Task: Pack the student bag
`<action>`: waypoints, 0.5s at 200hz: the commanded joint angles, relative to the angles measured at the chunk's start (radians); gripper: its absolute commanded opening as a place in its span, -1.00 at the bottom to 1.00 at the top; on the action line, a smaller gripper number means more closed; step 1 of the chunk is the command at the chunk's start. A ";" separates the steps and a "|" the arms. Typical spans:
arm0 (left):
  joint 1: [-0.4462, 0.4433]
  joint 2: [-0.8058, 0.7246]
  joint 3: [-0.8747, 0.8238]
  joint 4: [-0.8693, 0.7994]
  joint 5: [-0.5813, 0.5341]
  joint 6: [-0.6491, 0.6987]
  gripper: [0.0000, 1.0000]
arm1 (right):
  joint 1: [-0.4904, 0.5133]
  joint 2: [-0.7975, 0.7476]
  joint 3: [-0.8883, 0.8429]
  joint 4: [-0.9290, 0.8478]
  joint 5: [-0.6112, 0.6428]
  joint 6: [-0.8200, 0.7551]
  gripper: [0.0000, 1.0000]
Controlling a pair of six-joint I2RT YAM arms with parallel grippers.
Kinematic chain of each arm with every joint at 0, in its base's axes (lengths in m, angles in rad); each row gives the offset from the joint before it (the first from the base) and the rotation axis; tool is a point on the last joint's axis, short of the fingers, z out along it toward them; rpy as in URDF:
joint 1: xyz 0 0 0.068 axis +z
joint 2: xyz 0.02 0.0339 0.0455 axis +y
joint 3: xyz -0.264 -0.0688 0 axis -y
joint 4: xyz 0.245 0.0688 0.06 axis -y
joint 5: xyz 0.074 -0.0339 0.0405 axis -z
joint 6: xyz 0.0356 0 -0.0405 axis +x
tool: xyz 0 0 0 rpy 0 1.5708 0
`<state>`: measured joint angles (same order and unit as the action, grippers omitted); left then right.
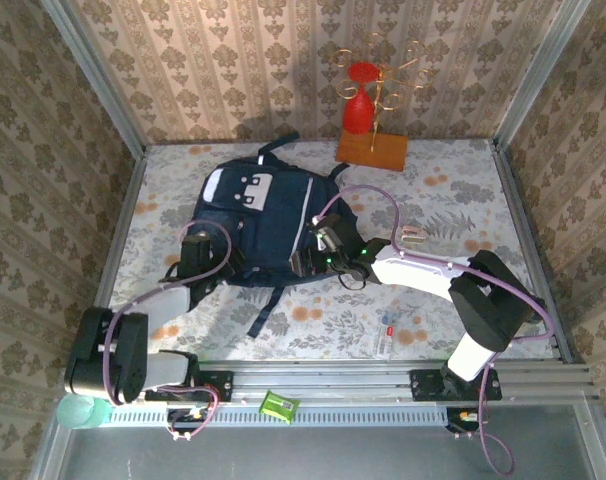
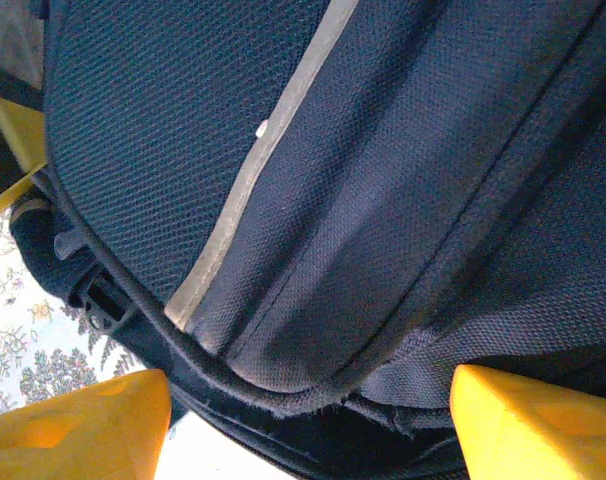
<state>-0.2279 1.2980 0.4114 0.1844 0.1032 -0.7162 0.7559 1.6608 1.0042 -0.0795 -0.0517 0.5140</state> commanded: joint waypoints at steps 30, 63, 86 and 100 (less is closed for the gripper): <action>-0.024 0.045 0.002 0.067 0.037 -0.026 -0.38 | -0.007 -0.083 -0.016 -0.060 0.058 -0.066 0.40; -0.023 0.002 -0.005 0.061 0.056 -0.014 -0.96 | 0.010 -0.109 -0.029 -0.034 -0.019 -0.058 0.14; -0.028 -0.070 -0.015 0.037 0.082 -0.034 -1.00 | 0.075 -0.104 -0.047 0.078 -0.065 0.014 0.10; -0.030 -0.122 -0.020 0.021 0.118 -0.054 -1.00 | 0.124 -0.065 -0.027 0.141 -0.063 0.077 0.12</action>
<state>-0.2428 1.2575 0.4114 0.2638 0.1493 -0.7643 0.8001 1.5684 0.9726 -0.0566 -0.0689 0.4984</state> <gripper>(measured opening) 0.049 0.550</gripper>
